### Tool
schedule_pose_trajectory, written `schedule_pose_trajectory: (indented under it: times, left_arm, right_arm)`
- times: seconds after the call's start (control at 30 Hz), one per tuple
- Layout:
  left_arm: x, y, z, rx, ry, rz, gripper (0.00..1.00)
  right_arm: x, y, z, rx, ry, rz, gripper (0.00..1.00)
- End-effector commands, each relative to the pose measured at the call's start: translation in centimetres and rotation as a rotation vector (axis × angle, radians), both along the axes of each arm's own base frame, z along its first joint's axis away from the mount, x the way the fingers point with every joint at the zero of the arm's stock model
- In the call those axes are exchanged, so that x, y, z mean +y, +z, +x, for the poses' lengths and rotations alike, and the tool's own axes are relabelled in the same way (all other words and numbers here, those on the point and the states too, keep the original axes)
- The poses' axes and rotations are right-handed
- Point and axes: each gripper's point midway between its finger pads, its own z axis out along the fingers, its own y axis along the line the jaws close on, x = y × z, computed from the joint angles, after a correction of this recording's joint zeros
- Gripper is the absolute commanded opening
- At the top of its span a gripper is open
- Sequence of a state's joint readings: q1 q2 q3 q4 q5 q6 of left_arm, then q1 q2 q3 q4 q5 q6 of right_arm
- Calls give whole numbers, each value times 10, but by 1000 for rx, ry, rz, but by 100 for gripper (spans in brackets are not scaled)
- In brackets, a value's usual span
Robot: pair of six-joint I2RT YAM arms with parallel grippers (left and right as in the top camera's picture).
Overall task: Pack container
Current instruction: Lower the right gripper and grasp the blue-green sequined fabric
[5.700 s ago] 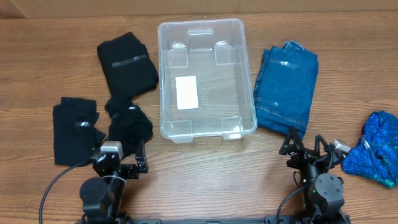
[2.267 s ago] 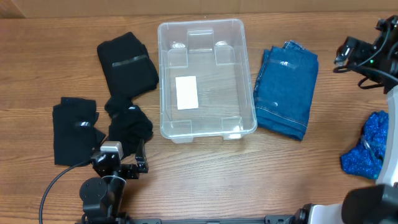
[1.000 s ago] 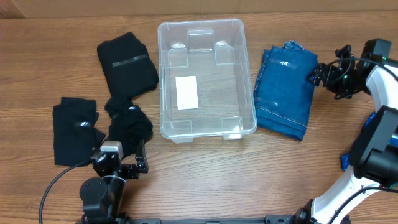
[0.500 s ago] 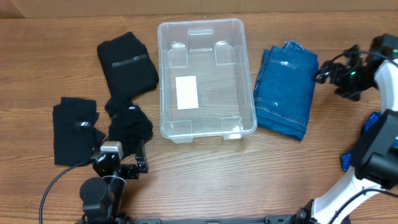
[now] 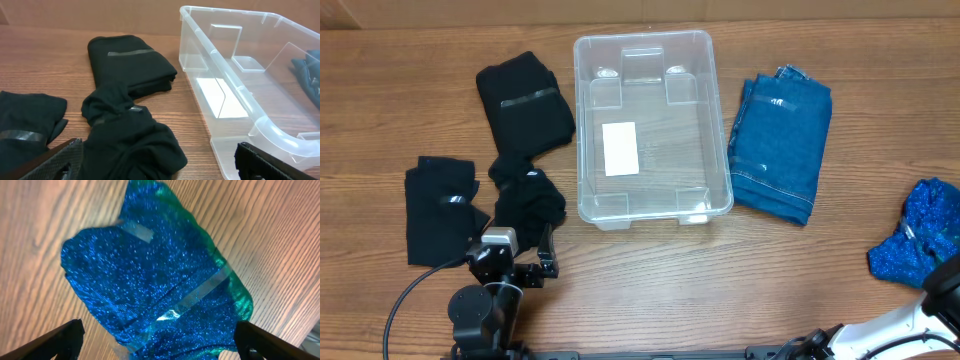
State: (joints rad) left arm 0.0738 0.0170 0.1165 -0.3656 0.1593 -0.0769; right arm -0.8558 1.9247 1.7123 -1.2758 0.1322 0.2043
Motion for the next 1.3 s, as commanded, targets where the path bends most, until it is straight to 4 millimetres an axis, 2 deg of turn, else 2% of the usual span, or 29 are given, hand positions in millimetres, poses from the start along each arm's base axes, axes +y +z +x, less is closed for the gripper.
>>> schedule_pose_trajectory:
  times: [0.0, 0.07, 0.13, 0.27, 0.33, 0.43, 0.53, 0.73, 0.93, 1.0, 1.07, 1.1, 1.2, 1.27]
  left_arm:
    - [3, -2, 1, -2, 18, -6, 100]
    - [3, -2, 1, -2, 18, -6, 100]
    - [3, -2, 1, -2, 18, -6, 100]
    - [3, -2, 1, -2, 18, -6, 100]
    - [3, -2, 1, -2, 18, -6, 100]
    - [3, -2, 1, -2, 18, -6, 100]
    - [3, -2, 1, -2, 18, -6, 100]
    - [3, -2, 1, -2, 18, -6, 100]
    - [3, -2, 1, -2, 18, -6, 100]
    - [3, -2, 1, -2, 18, -6, 100]
    - [3, -2, 1, -2, 18, -6, 100]
    - [3, -2, 1, -2, 18, -6, 100]
    - [3, -2, 1, -2, 18, -6, 100]
    - [3, -2, 1, -2, 18, -6, 100]
  right_arm:
    - [12, 0, 10, 1, 94, 9, 100]
    - [15, -1, 13, 11, 147, 8, 100]
    - [29, -2, 25, -29, 269, 60, 100]
    - [37, -8, 24, -7, 292, 75, 100]
    - [44, -20, 23, 13, 328, 92, 100]
    - [42, -40, 9, 136, 342, 38, 100]
    - [47, -54, 10, 147, 359, 30, 100]
    - [49, -103, 2, 149, 353, -9, 100]
    - [48, -113, 7, 120, 324, -18, 98]
    - [50, -114, 10, 102, 326, -7, 80]
    - [54, -115, 13, 80, 330, 10, 55]
    - [57, -115, 17, 51, 309, 27, 51]
    - [70, -116, 27, -17, 312, 88, 18]
    - [70, -115, 26, -14, 312, 89, 9]
